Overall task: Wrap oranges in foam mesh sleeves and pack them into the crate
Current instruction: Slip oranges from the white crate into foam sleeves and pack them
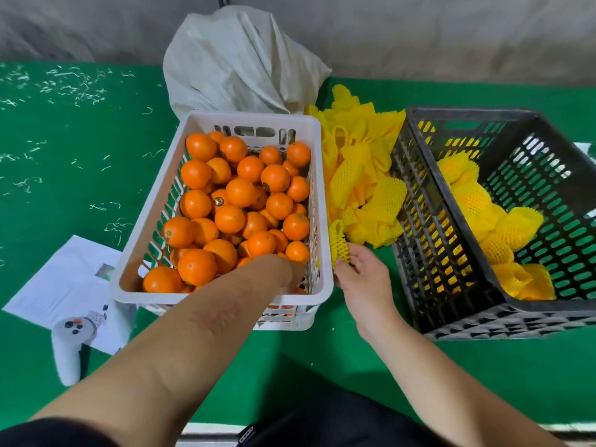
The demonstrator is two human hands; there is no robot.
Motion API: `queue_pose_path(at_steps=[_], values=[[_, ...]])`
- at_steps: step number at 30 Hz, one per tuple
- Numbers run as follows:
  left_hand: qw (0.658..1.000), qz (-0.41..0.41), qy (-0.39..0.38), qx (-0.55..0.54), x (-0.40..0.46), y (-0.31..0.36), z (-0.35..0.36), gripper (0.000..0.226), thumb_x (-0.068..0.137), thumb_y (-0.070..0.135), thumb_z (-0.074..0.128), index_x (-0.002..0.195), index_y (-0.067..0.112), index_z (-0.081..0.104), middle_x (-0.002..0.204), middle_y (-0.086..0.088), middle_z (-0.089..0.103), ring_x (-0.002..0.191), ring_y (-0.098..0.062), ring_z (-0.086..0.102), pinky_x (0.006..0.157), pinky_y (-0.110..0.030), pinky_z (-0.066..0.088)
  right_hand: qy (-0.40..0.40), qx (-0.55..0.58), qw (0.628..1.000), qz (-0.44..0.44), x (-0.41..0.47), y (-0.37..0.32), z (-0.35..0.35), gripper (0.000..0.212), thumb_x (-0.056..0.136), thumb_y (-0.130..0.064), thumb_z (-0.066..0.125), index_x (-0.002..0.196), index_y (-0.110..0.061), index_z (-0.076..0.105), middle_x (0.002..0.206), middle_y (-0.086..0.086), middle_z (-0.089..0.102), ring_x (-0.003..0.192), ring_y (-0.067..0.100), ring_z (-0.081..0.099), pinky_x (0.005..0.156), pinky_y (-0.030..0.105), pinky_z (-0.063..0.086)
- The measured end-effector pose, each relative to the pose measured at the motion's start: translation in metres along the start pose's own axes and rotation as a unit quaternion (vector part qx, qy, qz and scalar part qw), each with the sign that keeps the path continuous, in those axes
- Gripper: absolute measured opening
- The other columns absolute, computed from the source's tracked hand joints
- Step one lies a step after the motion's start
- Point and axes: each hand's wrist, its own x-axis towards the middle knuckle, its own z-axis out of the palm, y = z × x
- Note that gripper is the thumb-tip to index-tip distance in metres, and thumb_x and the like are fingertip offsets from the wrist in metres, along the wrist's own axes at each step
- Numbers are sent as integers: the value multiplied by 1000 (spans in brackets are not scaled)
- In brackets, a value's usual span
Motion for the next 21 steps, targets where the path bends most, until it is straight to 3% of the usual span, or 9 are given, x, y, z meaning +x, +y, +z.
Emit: queue_pose_path(at_steps=[2,5,9,11,14,16,18,20,21], values=[[1000,24,-9,-10,-4,2,-3,8,111,34,45,116,28,49,105,2,59,78,-15,52,85,-33,43,17,7,1000,20,0,2,-2,21,99,-14,63,106,-31,72,104,-7,77,98,13,73,93,46,59],[998,45,-46,24,-3,0,-7,29,110,28,51,138,22,51,131,-3,60,103,-25,57,91,-36,45,19,16,999,32,0,3,-2,16,100,-12,61,108,-23,70,104,-3,77,99,18,74,93,49,59],[994,66,-20,88,-12,1,-11,38,107,27,58,144,20,56,119,0,65,97,-22,61,96,-36,54,22,61,997,40,0,-2,-4,19,103,-11,54,110,-23,68,102,-4,77,96,17,75,78,40,63],[996,81,27,33,-18,-6,-11,42,102,33,64,143,25,54,124,1,64,104,-24,64,99,-44,56,24,94,994,50,-1,-6,-8,24,106,-10,48,112,-25,65,102,-10,76,93,11,75,72,36,63],[981,82,111,-136,-27,-28,-18,63,86,49,76,139,30,49,128,2,62,113,-22,62,99,-49,55,49,113,992,38,-1,-15,-16,32,106,-4,43,112,-30,61,102,-18,74,96,6,72,76,36,64],[940,76,157,-292,-41,-38,-27,72,82,54,78,140,28,44,128,3,62,114,-22,63,96,-46,56,71,114,990,31,3,-21,-20,39,103,3,43,113,-30,61,101,-15,74,96,8,72,79,35,63],[869,67,218,-439,-60,-35,-30,73,81,63,74,139,30,46,127,4,62,111,-21,65,89,-41,58,95,104,990,24,9,-30,-21,43,99,6,45,115,-28,65,107,-11,72,97,11,71,84,37,62],[755,97,253,-597,-75,-18,-27,77,76,70,69,140,30,55,128,1,67,108,-21,69,86,-41,60,105,87,991,-3,16,-40,-19,39,94,3,53,110,-27,71,113,-8,71,105,12,68,92,33,58],[691,130,250,-666,-79,-7,-22,76,75,70,69,137,26,60,124,-1,71,105,-22,70,87,-41,60,104,77,991,-23,18,-45,-18,34,90,-3,57,103,-29,73,107,-12,72,102,8,67,89,26,57]])
